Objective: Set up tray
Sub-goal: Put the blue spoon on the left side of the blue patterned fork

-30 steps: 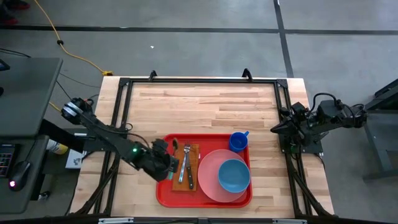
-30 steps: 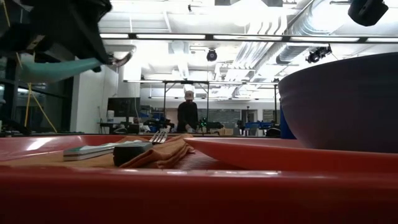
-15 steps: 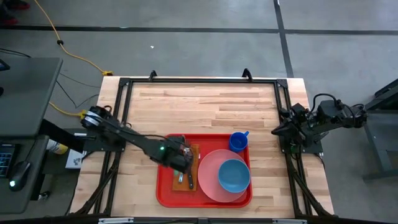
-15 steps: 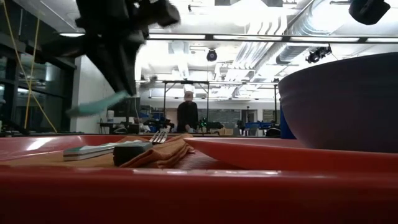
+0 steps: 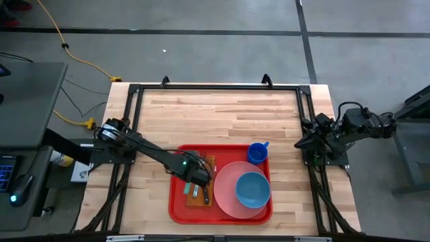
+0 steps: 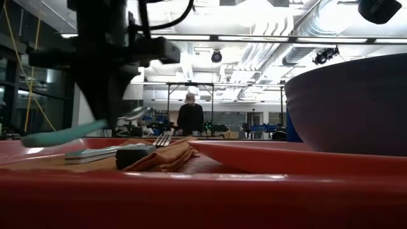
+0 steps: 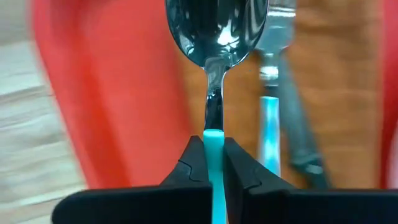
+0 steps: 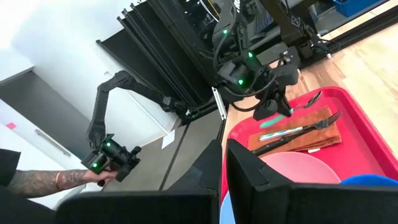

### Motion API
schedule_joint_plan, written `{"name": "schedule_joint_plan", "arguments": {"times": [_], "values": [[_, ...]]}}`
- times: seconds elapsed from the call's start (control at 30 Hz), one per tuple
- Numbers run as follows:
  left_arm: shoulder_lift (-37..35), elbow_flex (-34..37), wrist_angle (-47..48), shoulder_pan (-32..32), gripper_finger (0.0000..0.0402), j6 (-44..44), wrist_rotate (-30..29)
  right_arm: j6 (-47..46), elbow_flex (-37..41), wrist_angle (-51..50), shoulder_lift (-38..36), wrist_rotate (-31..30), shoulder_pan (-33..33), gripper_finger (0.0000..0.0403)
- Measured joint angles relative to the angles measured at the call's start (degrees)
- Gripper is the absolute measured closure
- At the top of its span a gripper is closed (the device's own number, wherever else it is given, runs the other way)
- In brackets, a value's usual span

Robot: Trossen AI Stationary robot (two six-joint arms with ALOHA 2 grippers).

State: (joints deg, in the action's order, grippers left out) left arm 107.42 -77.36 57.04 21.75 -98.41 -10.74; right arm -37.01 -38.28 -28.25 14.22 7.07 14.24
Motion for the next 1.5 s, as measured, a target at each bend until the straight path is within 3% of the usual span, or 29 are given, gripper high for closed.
{"name": "schedule_joint_plan", "arguments": {"times": [1.1,1.5], "values": [[5.29,-1.83,-6.37,0.01,0.0367,-0.70,5.00,1.29,0.00,-0.23,0.02,3.21,0.00,0.0402],[5.38,-5.60,-1.10,0.01,0.0367,-0.75,2.66,1.53,0.00,-0.24,0.02,3.30,0.01,0.0403]]}}
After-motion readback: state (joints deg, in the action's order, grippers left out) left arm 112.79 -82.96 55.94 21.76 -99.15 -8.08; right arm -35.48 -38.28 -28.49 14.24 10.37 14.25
